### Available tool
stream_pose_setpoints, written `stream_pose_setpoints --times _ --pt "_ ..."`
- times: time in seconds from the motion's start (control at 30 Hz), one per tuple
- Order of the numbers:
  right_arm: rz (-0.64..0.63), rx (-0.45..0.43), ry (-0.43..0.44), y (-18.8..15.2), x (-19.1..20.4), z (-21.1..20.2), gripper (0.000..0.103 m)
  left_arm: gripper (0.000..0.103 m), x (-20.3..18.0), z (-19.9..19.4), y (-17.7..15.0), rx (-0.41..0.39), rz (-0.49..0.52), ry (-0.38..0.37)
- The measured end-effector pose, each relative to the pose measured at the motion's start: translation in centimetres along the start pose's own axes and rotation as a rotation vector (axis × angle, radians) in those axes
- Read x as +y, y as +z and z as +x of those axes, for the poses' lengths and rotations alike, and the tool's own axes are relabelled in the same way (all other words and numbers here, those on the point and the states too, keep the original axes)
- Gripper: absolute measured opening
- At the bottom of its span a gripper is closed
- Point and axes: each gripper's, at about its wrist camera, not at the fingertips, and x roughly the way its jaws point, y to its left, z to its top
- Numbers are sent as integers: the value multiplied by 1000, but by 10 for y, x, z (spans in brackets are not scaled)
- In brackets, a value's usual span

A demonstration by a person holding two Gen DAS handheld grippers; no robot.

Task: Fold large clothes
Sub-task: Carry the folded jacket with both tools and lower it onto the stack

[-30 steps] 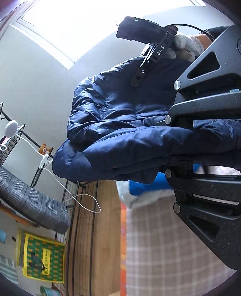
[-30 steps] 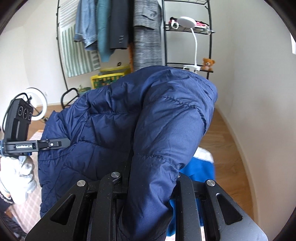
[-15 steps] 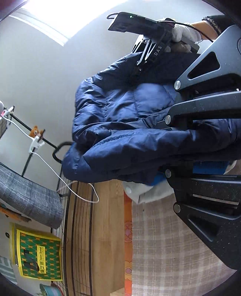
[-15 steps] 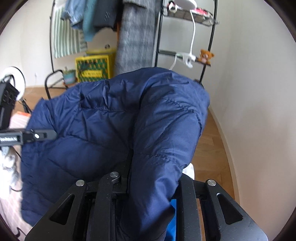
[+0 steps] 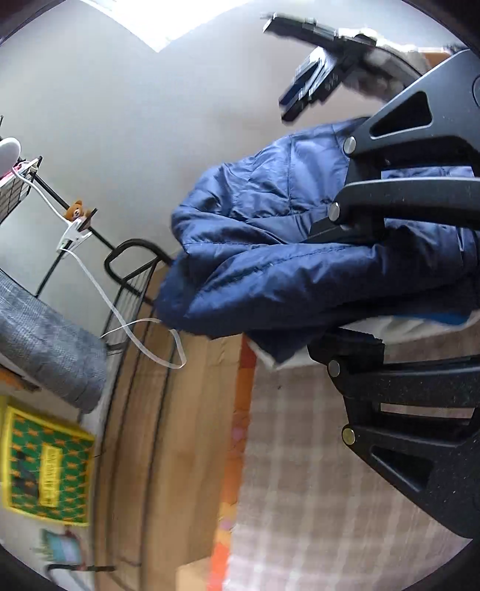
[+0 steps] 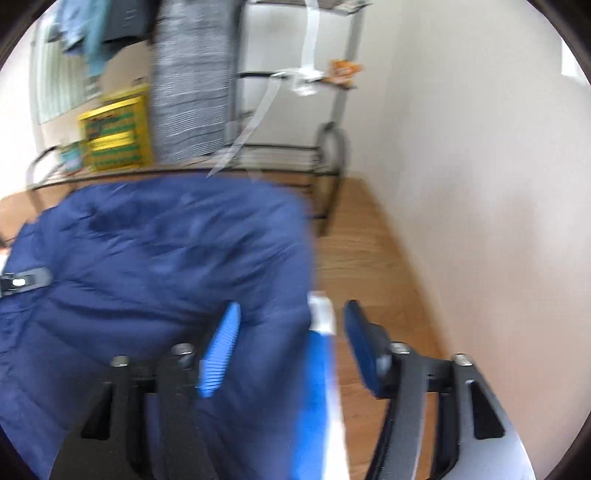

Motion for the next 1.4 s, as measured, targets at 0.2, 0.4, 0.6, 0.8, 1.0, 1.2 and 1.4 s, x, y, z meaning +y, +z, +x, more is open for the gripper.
stream_pose_setpoints --times 0.2,0.4,0.6,0.8,1.0,1.2,1.4 --pt "20 -70 43 -7 -3 -35 63 41 -10 -21 -1 -44 39 62" --pt "29 -86 71 -4 4 -56 63 41 -11 -60 4 -92 59 83" --pt "47 -118 85 4 15 -96 63 40 -26 -112 -2 -116 112 81" --pt "46 -153 73 10 22 -157 63 41 -57 -177 -15 -158 195 70" --pt "58 -194 55 11 29 -220 63 41 -88 -243 -30 -195 252 34" --pt "101 -228 39 6 37 -285 63 41 -112 -310 -59 -236 330 22" --pt "130 -250 43 -13 54 -351 63 41 -132 -379 -100 -296 438 52"
